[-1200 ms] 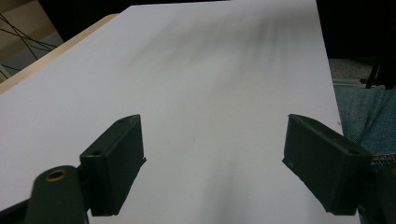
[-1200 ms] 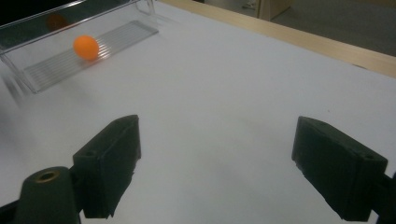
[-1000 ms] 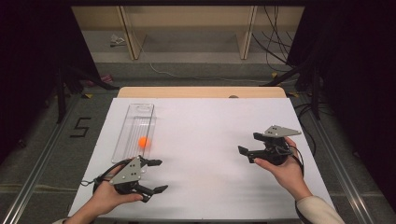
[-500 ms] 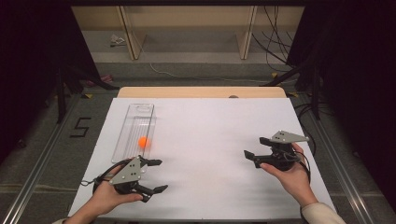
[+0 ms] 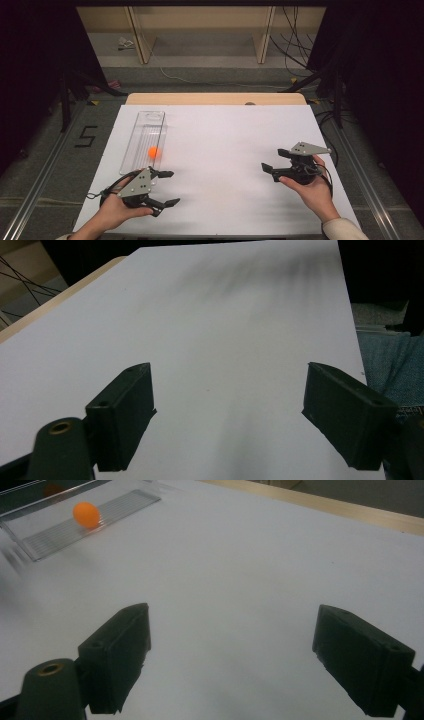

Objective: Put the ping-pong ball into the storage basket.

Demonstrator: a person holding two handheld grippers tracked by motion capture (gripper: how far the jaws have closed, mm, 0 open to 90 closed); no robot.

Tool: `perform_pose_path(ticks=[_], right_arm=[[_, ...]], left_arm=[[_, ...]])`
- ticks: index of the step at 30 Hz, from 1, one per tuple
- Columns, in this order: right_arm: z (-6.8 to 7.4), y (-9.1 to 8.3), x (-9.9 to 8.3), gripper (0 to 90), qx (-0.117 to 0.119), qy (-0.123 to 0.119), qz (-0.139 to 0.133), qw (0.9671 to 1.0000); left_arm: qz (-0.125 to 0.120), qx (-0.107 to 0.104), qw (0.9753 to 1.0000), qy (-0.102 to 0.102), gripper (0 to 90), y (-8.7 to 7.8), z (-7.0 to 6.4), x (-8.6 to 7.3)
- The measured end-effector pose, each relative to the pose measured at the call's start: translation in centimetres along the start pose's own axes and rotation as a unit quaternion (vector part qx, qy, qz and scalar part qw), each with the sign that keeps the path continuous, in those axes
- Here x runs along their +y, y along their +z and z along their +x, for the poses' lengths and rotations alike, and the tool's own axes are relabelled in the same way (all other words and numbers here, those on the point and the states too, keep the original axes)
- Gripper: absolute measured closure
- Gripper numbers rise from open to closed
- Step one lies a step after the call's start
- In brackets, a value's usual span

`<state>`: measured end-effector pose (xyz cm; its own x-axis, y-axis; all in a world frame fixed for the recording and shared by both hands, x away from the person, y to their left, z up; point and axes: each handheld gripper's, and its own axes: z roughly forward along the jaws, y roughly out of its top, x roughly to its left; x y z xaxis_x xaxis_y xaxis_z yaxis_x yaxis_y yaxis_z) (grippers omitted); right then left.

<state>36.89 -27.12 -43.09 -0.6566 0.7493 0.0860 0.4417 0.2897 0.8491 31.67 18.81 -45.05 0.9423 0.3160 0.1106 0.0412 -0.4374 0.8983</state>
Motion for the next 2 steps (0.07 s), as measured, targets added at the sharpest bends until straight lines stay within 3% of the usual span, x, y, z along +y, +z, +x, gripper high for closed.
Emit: perform_pose_path(ticks=[2], right_arm=[[0.0, 0.02, -0.02, 16.5, 0.001, 0.0, 0.0, 1.0]], left_arm=[[0.001, 0.0, 1.0, 0.0, 19.9, 0.02, -0.01, 0.0]])
